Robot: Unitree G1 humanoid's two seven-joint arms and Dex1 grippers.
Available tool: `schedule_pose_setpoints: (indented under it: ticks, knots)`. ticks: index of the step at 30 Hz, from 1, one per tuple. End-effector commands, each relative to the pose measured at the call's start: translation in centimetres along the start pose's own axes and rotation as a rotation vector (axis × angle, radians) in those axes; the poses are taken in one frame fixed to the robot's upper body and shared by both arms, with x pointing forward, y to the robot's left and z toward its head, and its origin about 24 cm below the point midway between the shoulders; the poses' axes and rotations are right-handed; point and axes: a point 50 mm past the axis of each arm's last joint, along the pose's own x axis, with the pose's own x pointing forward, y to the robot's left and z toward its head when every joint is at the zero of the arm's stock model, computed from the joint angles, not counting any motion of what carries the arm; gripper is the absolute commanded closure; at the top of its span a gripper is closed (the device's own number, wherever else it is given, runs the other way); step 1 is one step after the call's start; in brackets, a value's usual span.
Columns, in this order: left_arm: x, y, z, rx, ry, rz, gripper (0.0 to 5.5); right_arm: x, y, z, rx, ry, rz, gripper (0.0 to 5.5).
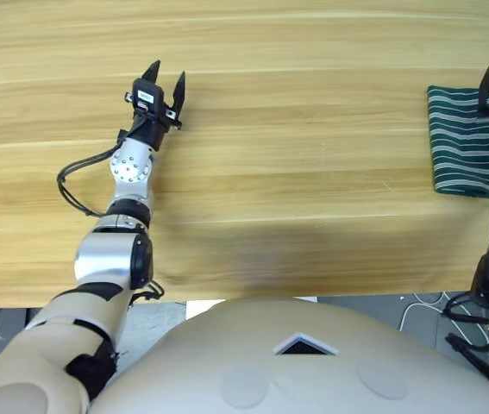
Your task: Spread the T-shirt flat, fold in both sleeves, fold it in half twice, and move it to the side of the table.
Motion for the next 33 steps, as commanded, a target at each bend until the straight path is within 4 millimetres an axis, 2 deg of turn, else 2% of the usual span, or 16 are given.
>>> schedule_pose_setpoints:
  ticks: [1,4,7,9,12,15,18,21,24,27,33]
  knots:
    - [0.8,0.2,0.1,-0.145,-0.005,0.073,3.07,0.6,3.6,3.8,0.206,-0.248,0.057,0.14]
    - [1.7,0.0,0.0,-0.277,0.019,0.156,3.07,0.9,8.9,4.7,0.375,-0.272,0.206,0.14]
    - [2.1,-0.6,-0.5,-0.345,0.065,0.204,3.07,0.9,13.4,3.7,0.545,-0.165,0.309,0.14]
    - [2.1,-0.8,-1.0,-0.413,0.104,0.231,3.07,0.9,15.9,2.8,0.698,-0.065,0.348,0.14]
    - [1.5,-0.9,-2.1,-0.520,0.157,0.278,3.07,0.3,17.8,0.9,0.943,0.113,0.329,0.14]
    - [1.8,0.0,-1.9,-0.596,0.146,0.300,3.07,-0.7,18.9,-0.1,0.985,0.220,0.336,0.14]
    - [1.7,1.1,-1.7,-0.612,0.138,0.319,3.07,-0.4,19.6,-0.3,0.971,0.324,0.346,0.14]
    - [1.8,0.8,-1.6,-0.513,0.162,0.289,3.07,0.1,19.2,-0.8,1.056,0.381,0.299,0.14]
    - [1.9,1.1,-1.9,-0.364,0.268,0.286,3.07,0.4,18.8,-1.1,1.035,0.427,0.254,0.14]
    - [1.4,2.1,-2.1,-0.387,0.279,0.338,3.07,0.5,18.2,-1.5,1.093,0.452,0.200,0.14]
    - [1.6,2.3,-1.8,-0.339,0.274,0.355,3.07,0.6,17.0,-2.3,1.236,0.474,0.108,0.14]
